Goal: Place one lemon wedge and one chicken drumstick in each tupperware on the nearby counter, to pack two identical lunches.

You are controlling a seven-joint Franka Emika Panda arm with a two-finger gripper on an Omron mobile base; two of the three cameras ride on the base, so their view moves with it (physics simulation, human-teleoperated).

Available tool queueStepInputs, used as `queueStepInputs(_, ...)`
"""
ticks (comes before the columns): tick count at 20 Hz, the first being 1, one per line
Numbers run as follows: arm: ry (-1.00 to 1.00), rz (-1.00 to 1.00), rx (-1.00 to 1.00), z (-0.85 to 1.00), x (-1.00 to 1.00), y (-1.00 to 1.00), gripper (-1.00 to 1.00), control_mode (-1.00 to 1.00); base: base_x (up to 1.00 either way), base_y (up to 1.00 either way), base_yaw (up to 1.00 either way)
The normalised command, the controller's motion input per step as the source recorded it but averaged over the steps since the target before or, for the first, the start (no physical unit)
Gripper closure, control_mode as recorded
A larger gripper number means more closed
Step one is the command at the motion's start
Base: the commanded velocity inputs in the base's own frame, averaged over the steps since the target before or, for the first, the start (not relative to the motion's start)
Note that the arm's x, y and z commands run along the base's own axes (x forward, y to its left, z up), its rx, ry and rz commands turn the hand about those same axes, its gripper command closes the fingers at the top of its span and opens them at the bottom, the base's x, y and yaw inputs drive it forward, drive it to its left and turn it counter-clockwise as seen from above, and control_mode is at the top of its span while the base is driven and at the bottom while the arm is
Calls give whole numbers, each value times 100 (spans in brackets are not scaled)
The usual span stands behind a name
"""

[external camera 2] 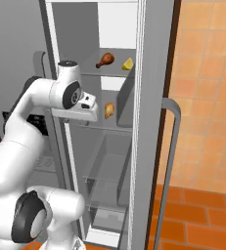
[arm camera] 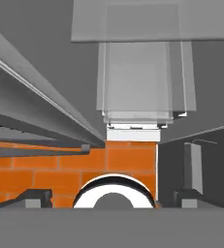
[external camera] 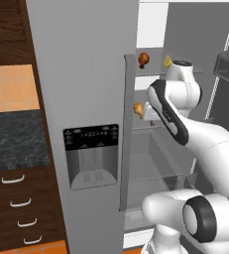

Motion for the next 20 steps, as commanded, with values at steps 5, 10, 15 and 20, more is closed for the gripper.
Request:
queueStepInputs(5, -46, 2, 1, -2, 3, -32, -100, -100, 0, 0, 0)
queueStepInputs(10, -15, 9, 0, -17, 80, -2, -100, -100, 0, 0, 0)
queueStepInputs(15, 12, 3, 0, -42, 100, -4, -100, -100, 0, 0, 0)
queueStepInputs(20, 9, 0, 0, -8, 97, -26, -100, -100, 0, 0, 0)
